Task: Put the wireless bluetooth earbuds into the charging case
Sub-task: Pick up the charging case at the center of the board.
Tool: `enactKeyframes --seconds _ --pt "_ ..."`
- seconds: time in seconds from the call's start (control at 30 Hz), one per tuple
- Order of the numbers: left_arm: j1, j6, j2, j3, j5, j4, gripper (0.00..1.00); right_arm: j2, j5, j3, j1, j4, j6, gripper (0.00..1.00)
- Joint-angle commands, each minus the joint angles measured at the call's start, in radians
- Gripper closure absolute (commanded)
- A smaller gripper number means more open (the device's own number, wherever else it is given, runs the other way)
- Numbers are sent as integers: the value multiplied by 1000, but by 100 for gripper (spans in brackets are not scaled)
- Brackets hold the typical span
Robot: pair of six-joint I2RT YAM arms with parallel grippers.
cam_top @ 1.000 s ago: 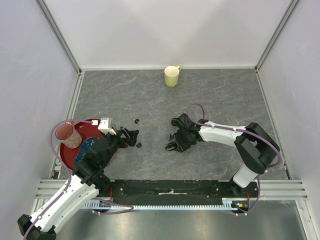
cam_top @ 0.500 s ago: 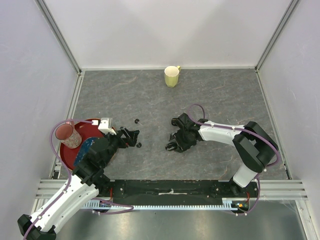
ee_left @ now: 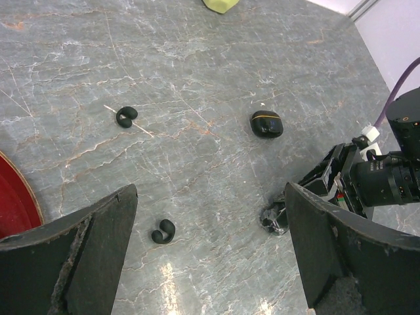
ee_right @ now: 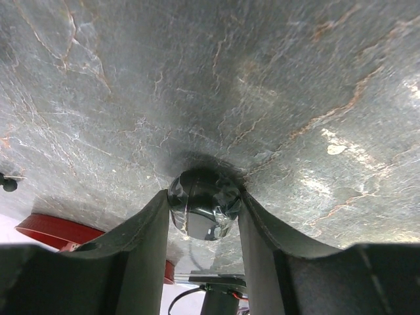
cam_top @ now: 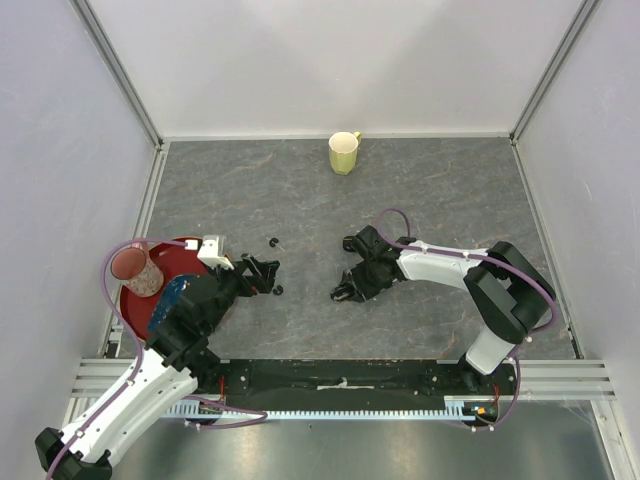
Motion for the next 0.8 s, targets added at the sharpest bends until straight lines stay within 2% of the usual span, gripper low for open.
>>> enactKeyframes --seconds 0.0,0.03,0.1,0.23,0.5,0.77 --pt "5 -25 -5 -7 2 24 1 21 26 2 -3 -20 -26 74" --pt "5 -31 -12 -11 -1 33 1 18 25 -1 -3 -8 -34 83" --pt "6 -42 -20 -16 -2 42 1 -1 23 -15 -5 12 -46 85" --pt "5 -53 -35 -28 8 65 1 -63 29 -70 -3 163 -81 100" --pt "5 -34 -18 -31 62 127 1 -216 130 -127 -3 239 -114 100" --pt "5 -10 0 -25 185 219 1 -397 245 -202 -3 363 -115 100"
